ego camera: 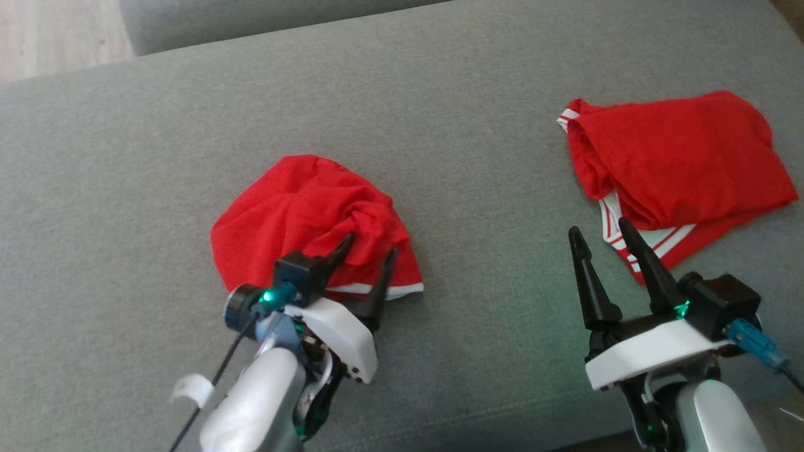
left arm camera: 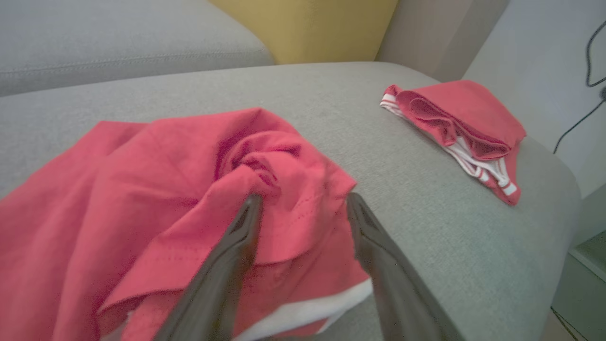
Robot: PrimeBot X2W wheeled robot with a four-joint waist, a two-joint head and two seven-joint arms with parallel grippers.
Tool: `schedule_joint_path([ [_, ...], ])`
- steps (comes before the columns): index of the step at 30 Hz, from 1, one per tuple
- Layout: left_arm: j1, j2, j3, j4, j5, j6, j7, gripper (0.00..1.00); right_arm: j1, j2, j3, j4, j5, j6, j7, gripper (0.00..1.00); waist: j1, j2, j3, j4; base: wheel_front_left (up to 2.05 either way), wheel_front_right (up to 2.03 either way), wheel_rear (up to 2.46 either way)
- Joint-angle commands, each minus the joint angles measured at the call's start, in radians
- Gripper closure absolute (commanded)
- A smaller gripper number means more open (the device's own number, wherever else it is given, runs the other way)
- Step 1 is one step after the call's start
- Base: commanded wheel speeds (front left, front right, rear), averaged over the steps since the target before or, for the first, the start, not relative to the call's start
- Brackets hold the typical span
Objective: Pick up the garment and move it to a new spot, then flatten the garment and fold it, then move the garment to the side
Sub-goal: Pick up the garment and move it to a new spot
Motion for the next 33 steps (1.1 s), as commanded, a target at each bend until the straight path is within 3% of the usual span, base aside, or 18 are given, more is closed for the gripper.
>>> schedule_joint_path([
  [1,-0.051,-0.002,0.017,-0.033,0.003,-0.007,-0.025,0.00,-0.044,-0.001,0.019,-0.030,0.006,-0.001,-0.012,0.00,0.0001,0.0000,-0.006,0.010,0.00,0.00,0.00],
  [5,-0.025,0.002,-0.005,-0.076,0.022,-0.001,-0.076,0.00,-0.040,-0.001,0.016,-0.024,-0.001,-0.001,-0.007,0.00,0.0001,0.0000,-0.031,0.040,0.00,0.00,0.00],
  [9,0.019,0.030,0.017,-0.167,0.038,0.039,-0.114,0.00,-0.034,-0.001,0.009,-0.027,-0.008,-0.001,0.001,0.00,0.0001,0.0000,-0.056,0.072,0.00,0.00,0.00],
  [16,0.099,0.099,0.143,-0.286,0.023,0.139,-0.140,0.00,-0.020,-0.001,-0.012,-0.039,-0.018,-0.001,0.014,0.00,0.0001,0.0000,-0.084,0.130,0.00,0.00,0.00],
  [19,0.131,0.131,0.201,-0.312,0.007,0.162,-0.145,0.00,-0.015,-0.001,-0.020,-0.043,-0.021,-0.001,0.018,0.00,0.0001,0.0000,-0.090,0.153,0.00,0.00,0.00],
  [26,0.201,0.206,0.296,-0.331,-0.034,0.160,-0.149,0.00,-0.004,-0.006,-0.025,-0.044,-0.024,-0.001,0.030,0.00,0.0001,0.0000,-0.106,0.183,0.00,0.00,0.00],
  [33,0.272,0.230,0.300,-0.377,-0.040,0.166,-0.138,0.00,0.023,-0.009,-0.028,-0.044,-0.021,-0.001,0.038,0.00,0.0001,0.0000,-0.130,0.184,0.00,0.00,0.00],
])
